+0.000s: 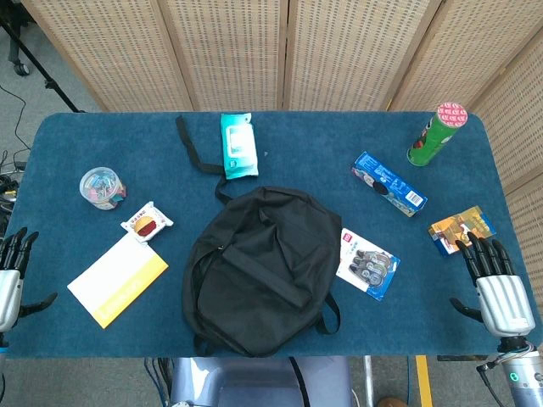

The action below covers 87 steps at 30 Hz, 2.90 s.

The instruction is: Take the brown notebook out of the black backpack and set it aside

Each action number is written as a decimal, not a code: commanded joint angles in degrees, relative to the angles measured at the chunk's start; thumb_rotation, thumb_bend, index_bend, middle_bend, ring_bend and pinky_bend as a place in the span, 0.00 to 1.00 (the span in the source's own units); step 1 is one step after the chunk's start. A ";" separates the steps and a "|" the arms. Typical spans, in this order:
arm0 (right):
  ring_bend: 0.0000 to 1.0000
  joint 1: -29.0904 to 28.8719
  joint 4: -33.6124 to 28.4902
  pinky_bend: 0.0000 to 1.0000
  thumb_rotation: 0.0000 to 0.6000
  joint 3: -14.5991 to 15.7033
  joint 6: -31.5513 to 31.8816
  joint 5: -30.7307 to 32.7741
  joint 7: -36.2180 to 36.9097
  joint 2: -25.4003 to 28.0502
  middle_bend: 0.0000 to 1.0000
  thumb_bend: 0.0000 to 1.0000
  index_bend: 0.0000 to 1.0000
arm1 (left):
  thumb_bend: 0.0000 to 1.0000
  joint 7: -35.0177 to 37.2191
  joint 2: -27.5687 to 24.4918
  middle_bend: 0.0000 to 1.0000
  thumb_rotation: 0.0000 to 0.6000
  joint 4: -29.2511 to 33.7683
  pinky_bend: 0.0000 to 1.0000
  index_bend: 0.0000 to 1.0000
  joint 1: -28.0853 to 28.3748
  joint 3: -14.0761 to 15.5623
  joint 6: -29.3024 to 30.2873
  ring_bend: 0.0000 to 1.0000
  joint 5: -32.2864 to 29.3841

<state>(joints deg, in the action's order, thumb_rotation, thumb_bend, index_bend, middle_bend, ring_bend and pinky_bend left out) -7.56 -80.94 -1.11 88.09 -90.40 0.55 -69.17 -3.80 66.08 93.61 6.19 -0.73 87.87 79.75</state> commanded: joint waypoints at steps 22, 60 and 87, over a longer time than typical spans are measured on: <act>0.00 -17.47 -8.60 0.00 1.00 8.49 -17.32 -25.45 5.47 -3.69 0.00 0.00 0.02 | 0.00 2.84 -1.06 0.00 1.00 -0.28 0.00 0.00 -1.12 -1.87 -0.61 0.00 0.66; 0.26 -21.79 -11.81 0.36 1.00 2.38 -21.58 -13.73 -3.12 -26.45 0.36 0.59 0.36 | 0.00 1.87 -0.36 0.00 1.00 -1.12 0.00 0.00 -1.53 -3.40 -2.17 0.00 0.17; 0.56 -25.07 -11.16 0.57 1.00 -9.07 -21.65 -0.19 1.92 -29.48 0.69 0.71 0.70 | 0.00 10.34 1.02 0.00 1.00 -6.24 0.00 0.00 0.11 -1.03 0.74 0.00 13.04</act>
<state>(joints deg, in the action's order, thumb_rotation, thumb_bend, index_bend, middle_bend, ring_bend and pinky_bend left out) -31.89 -89.15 -7.59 68.87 -94.56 3.78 -99.71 3.18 66.30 89.71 5.36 -2.80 87.30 88.58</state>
